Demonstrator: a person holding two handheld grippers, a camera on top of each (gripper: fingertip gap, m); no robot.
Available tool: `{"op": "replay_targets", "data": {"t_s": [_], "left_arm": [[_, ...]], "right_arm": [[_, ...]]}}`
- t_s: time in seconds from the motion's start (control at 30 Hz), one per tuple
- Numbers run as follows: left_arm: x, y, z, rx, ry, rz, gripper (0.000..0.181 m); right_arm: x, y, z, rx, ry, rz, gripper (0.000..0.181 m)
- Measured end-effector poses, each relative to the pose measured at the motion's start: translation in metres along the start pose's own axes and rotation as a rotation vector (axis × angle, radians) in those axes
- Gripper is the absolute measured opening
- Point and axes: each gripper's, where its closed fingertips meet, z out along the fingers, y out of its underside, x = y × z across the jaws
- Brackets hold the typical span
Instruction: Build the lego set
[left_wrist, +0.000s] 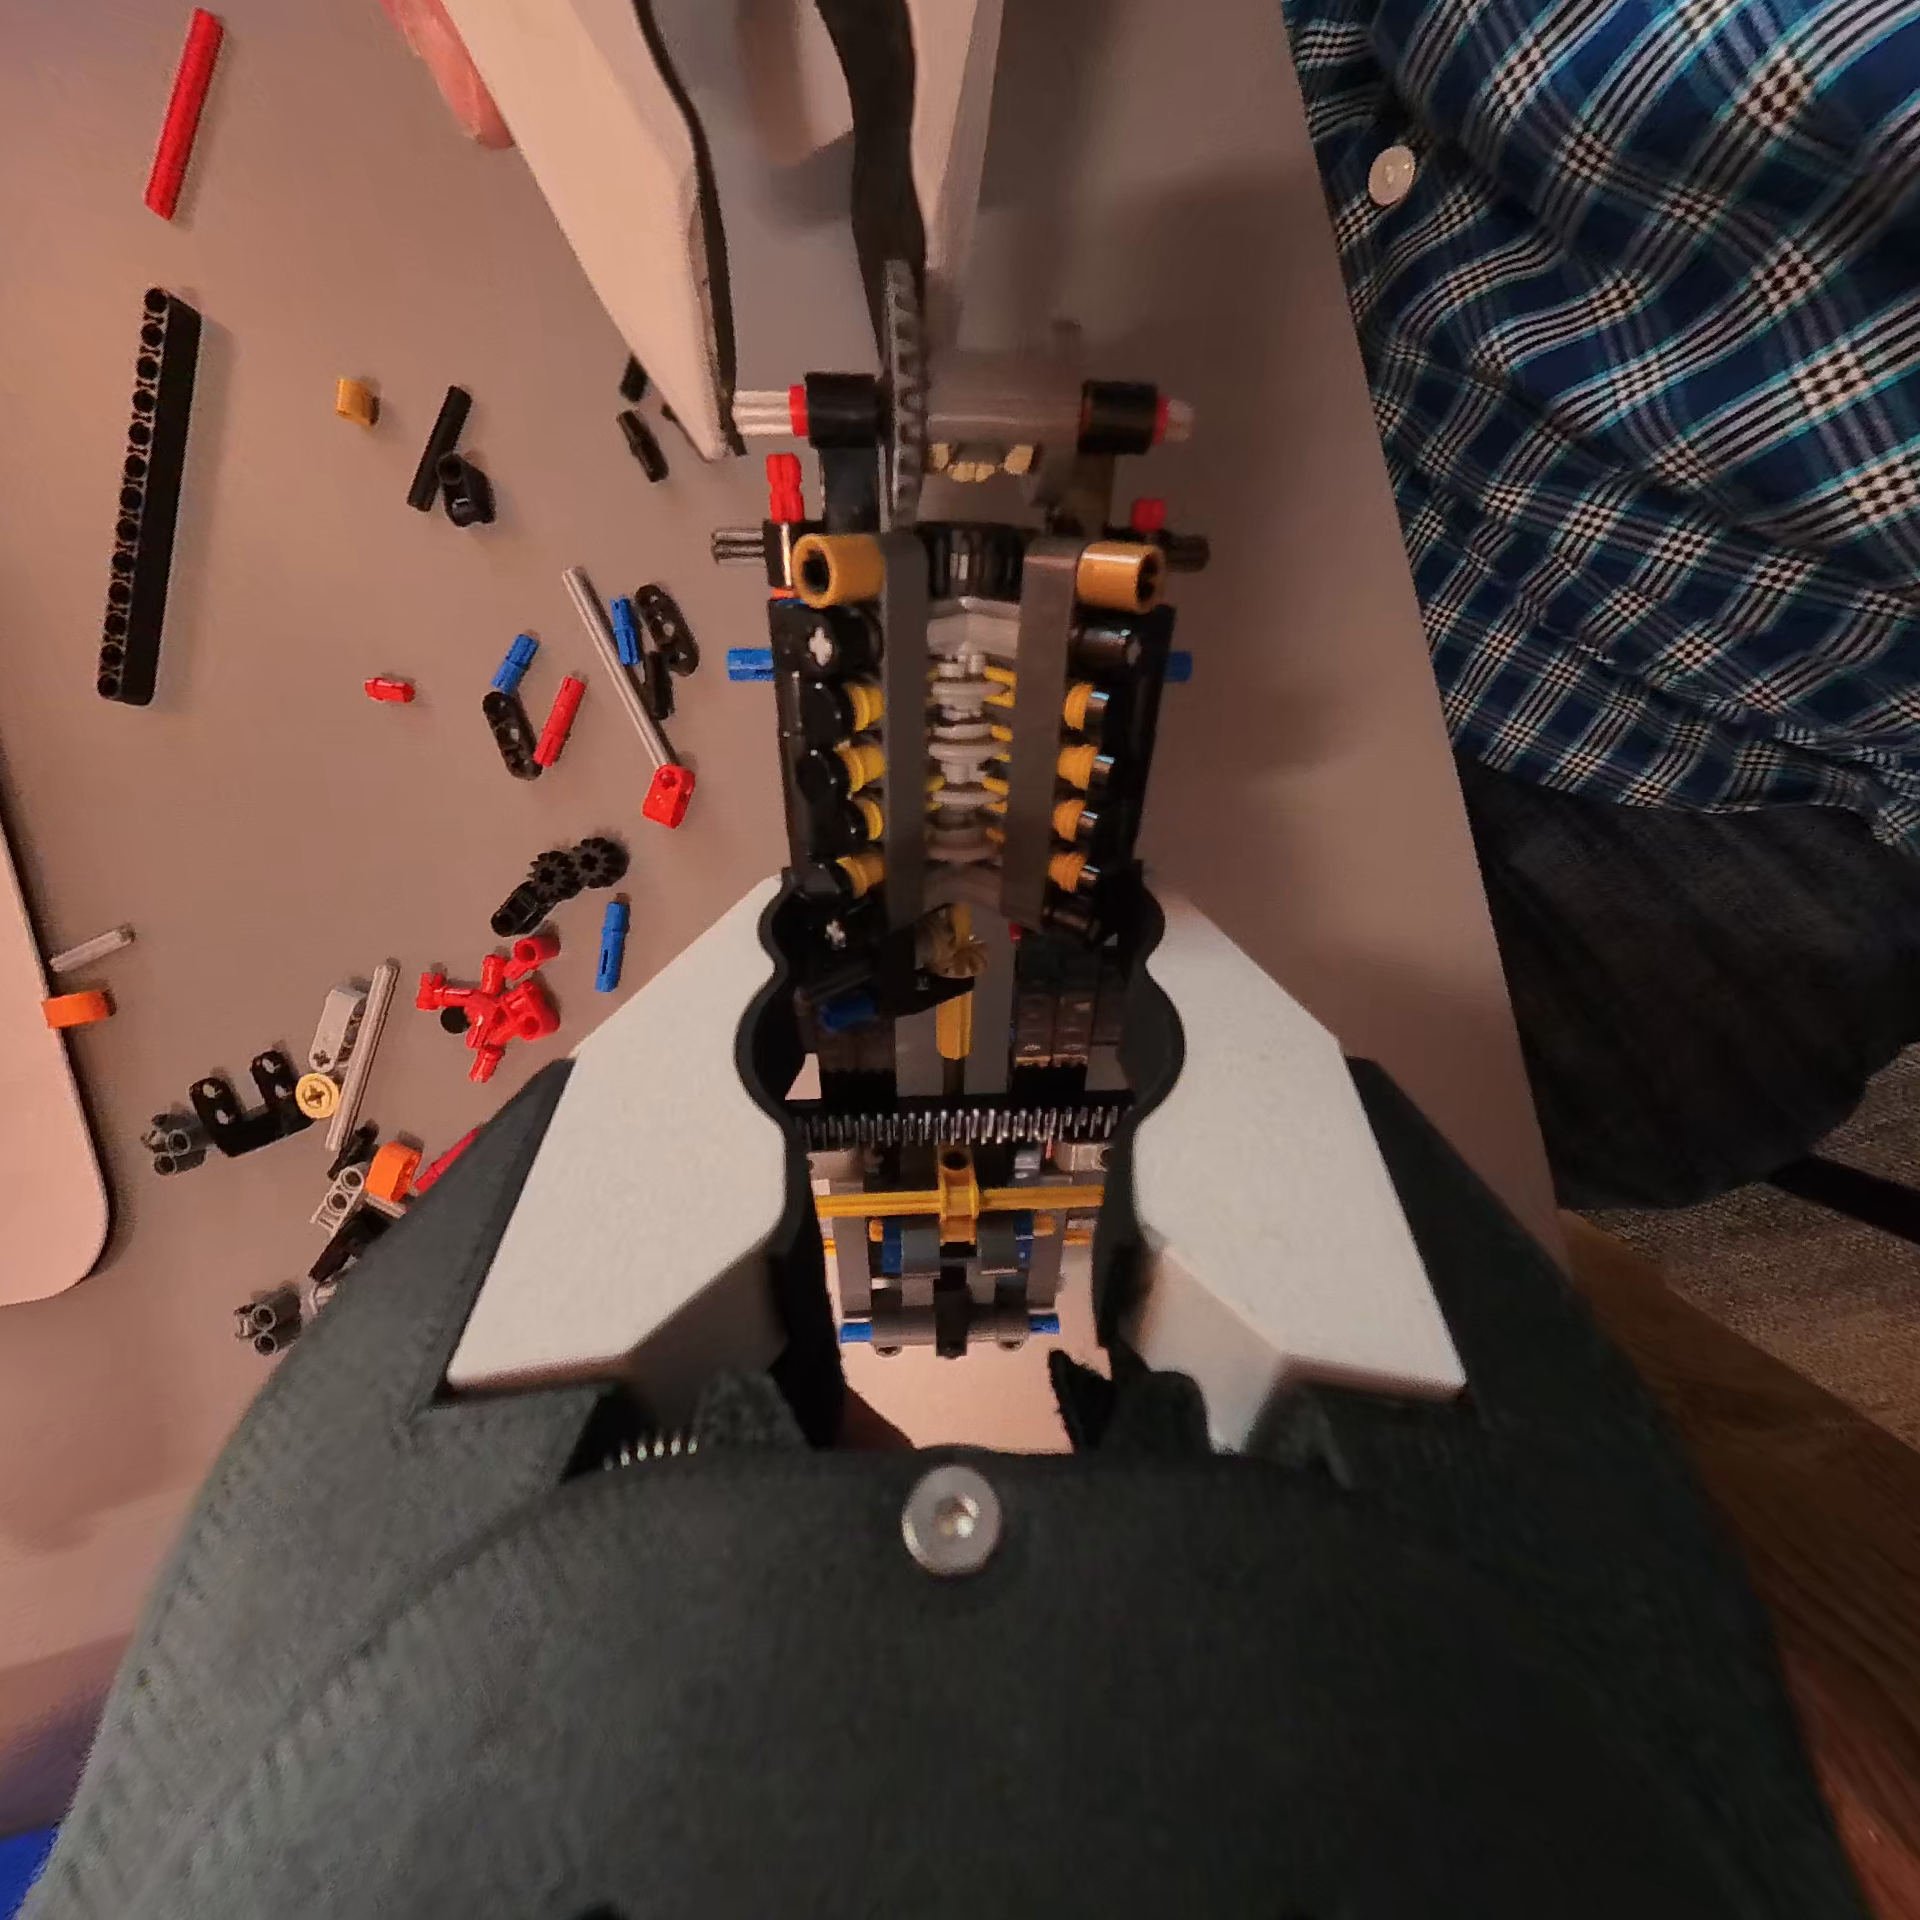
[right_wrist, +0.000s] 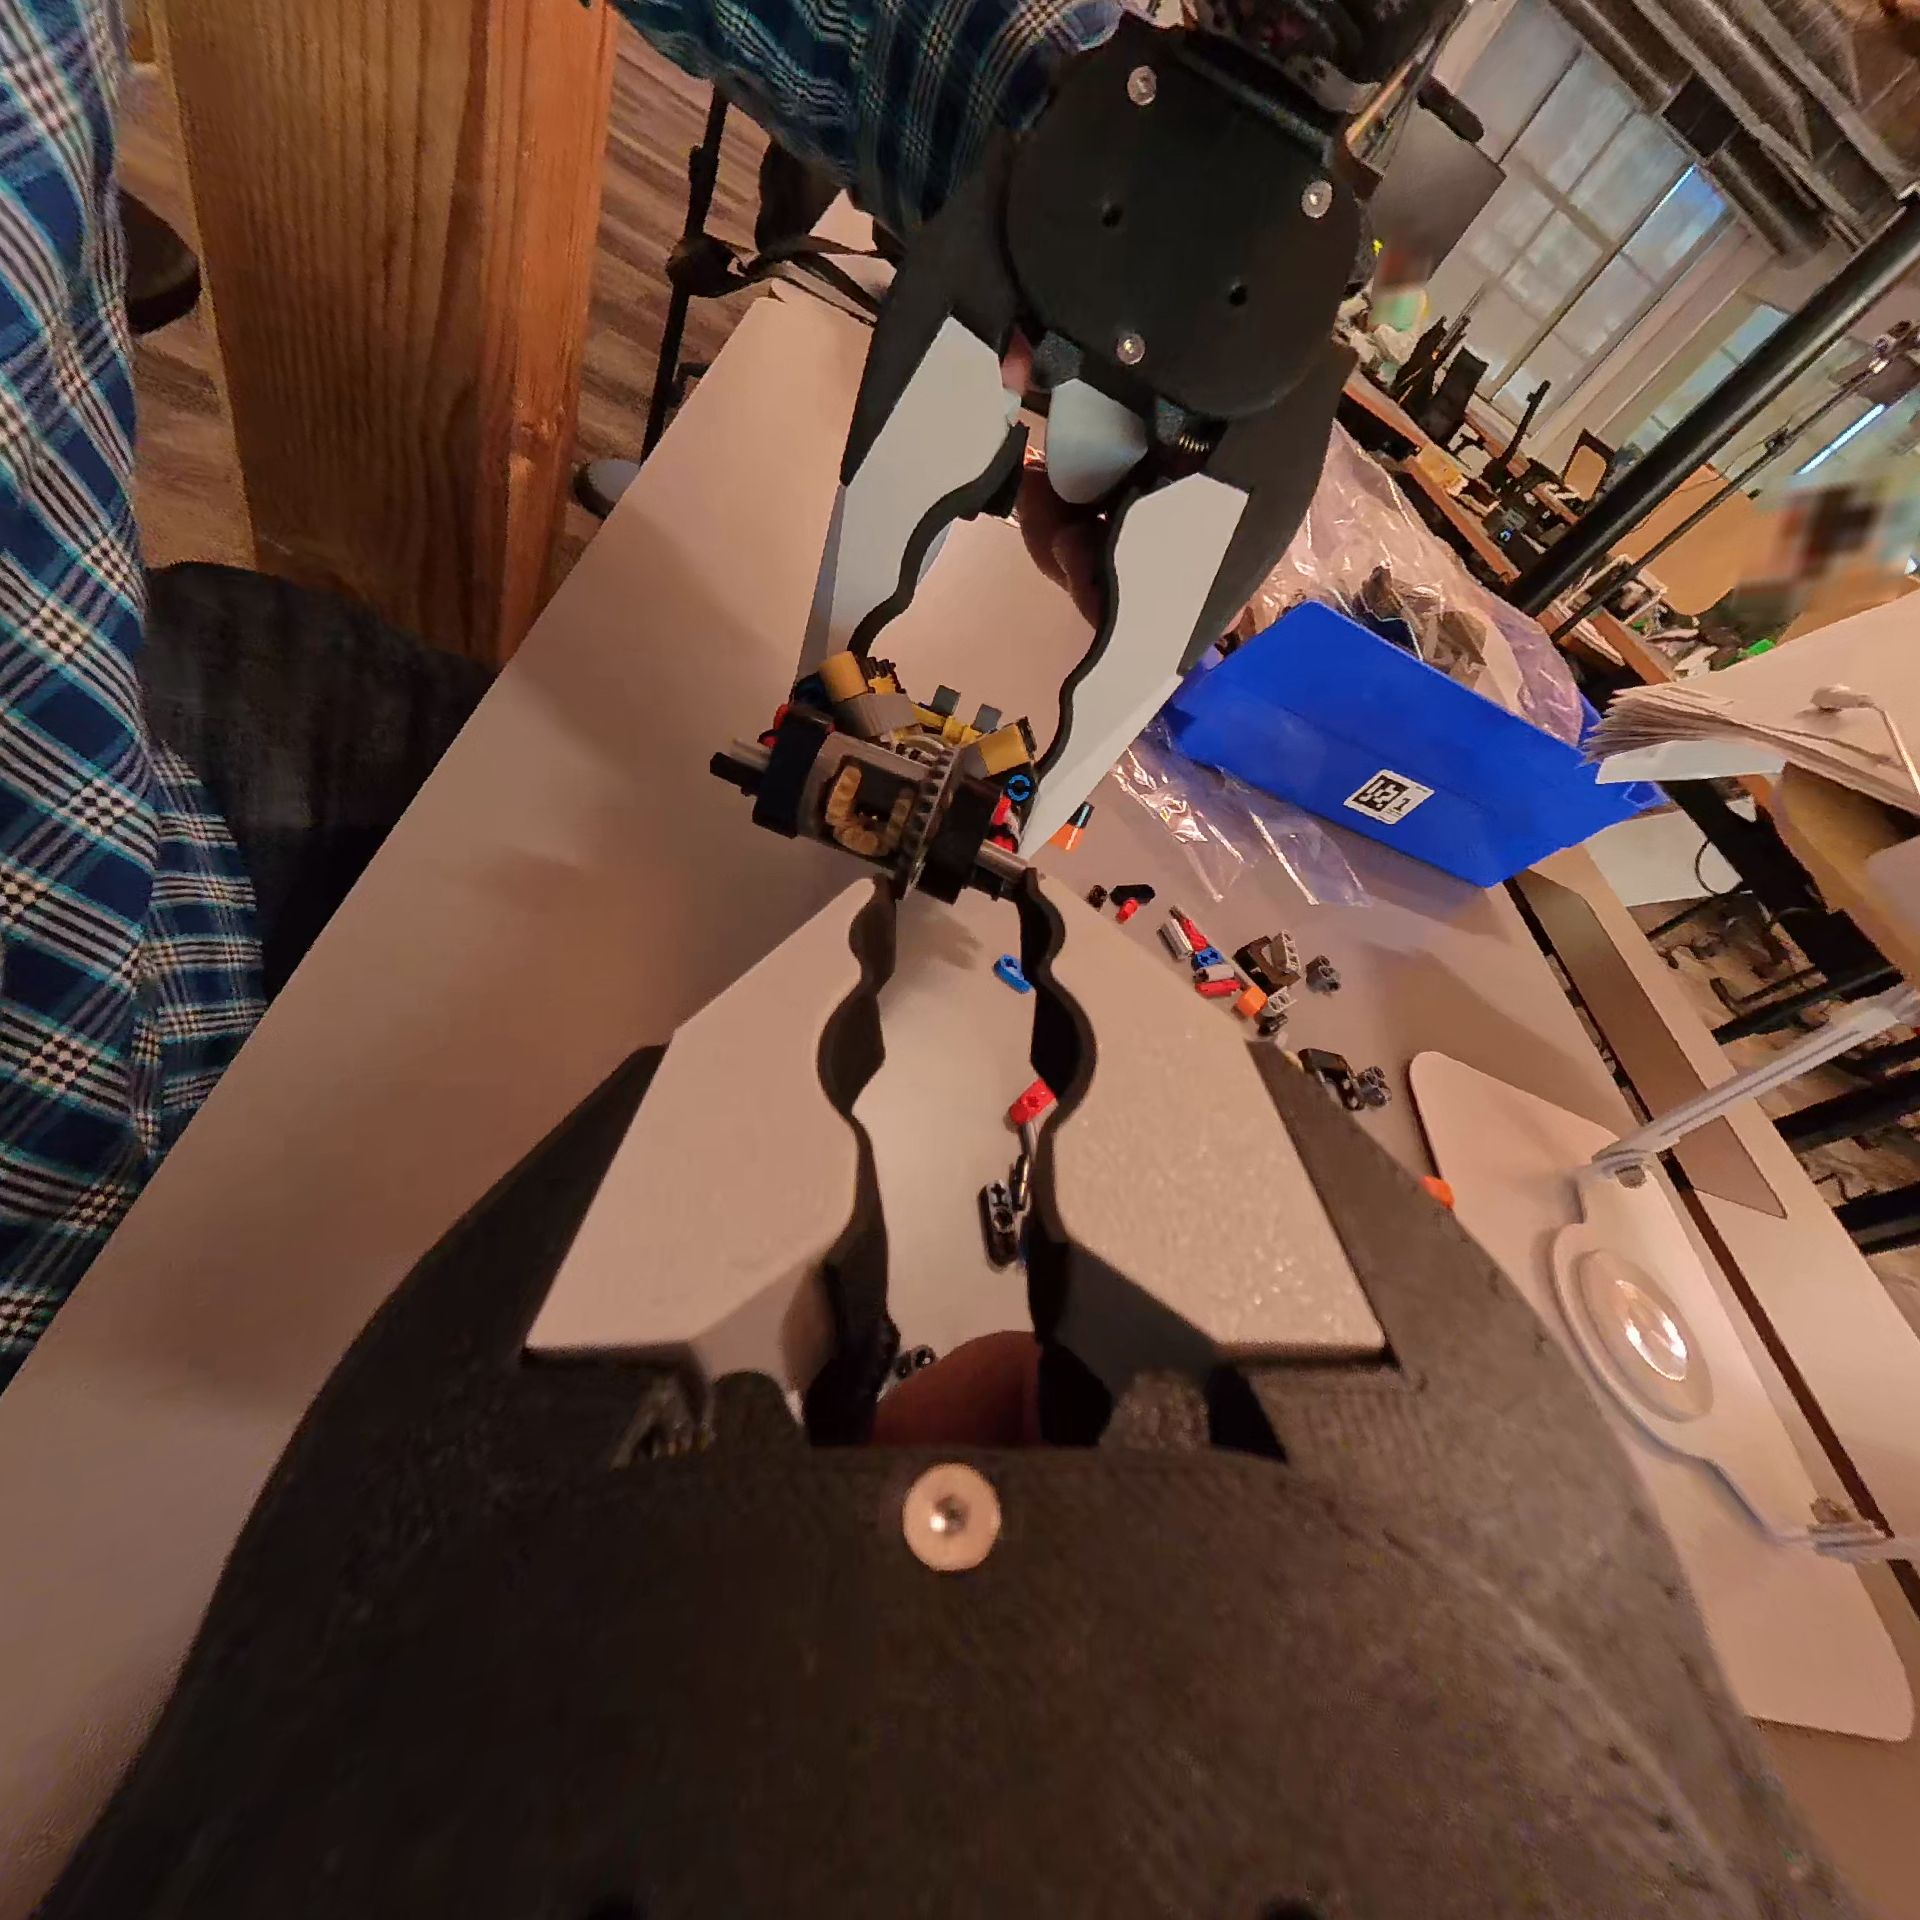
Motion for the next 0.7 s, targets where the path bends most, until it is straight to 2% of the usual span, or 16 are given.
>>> {"op": "replay_targets", "data": {"t_s": [0.3,0.6,0.7], "left_arm": [[-0.0023,0.0019,0.0003,0.005,-0.005,-0.016,0.058],[-0.0055,0.0022,-0.0003,0.041,-0.026,-0.047,0.058],[-0.0056,0.0021,-0.0004,0.042,-0.029,-0.049,0.058]], "right_arm": [[0.0024,0.0036,0.0014,-0.018,0.002,0.028,0.024],[-0.0003,0.0001,-0.0028,0.030,-0.062,0.147,0.056],[-0.0026,-0.0043,0.0001,0.030,-0.076,0.173,0.071]]}}
